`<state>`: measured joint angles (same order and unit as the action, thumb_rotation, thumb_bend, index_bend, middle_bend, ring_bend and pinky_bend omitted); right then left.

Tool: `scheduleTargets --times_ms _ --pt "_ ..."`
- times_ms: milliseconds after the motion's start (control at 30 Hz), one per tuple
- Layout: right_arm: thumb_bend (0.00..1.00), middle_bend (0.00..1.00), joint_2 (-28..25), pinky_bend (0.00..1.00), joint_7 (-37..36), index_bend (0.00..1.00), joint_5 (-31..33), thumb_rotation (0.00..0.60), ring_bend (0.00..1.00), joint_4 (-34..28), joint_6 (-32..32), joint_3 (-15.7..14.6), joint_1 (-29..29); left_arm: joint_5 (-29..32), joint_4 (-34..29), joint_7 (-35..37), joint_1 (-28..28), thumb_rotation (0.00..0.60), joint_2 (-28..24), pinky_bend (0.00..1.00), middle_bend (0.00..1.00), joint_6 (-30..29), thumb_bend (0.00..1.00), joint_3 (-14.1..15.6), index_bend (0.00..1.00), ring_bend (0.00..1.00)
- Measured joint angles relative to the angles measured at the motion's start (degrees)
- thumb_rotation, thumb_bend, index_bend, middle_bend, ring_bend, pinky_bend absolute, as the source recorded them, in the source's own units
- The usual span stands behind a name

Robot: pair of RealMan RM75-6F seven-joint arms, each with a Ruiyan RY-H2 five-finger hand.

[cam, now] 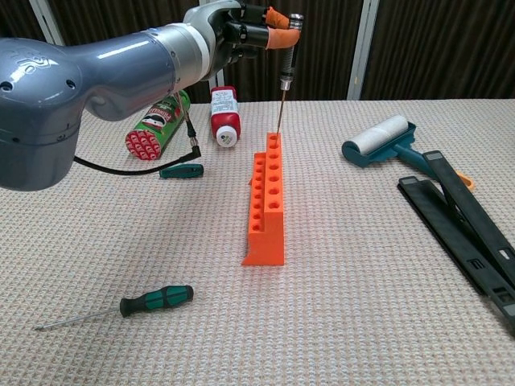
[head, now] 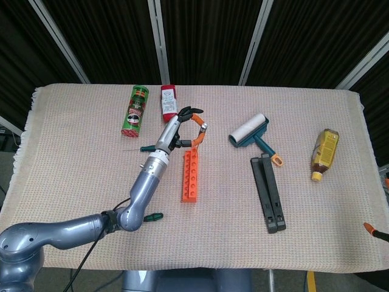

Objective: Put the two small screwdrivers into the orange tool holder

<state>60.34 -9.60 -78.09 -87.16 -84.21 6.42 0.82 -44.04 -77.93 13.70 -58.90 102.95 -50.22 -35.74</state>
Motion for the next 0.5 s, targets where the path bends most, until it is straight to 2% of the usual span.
scheduleTargets --times_ms 500 --pt "0.0 0.08 0.14 0.03 -0.65 0.05 -0.08 0.6 0.0 0.64 -0.25 -0.02 0.3 -2.42 -0.51 1.85 1.56 0.578 0.59 0.0 0.18 -0.91 0.5 2.58 0.64 0.0"
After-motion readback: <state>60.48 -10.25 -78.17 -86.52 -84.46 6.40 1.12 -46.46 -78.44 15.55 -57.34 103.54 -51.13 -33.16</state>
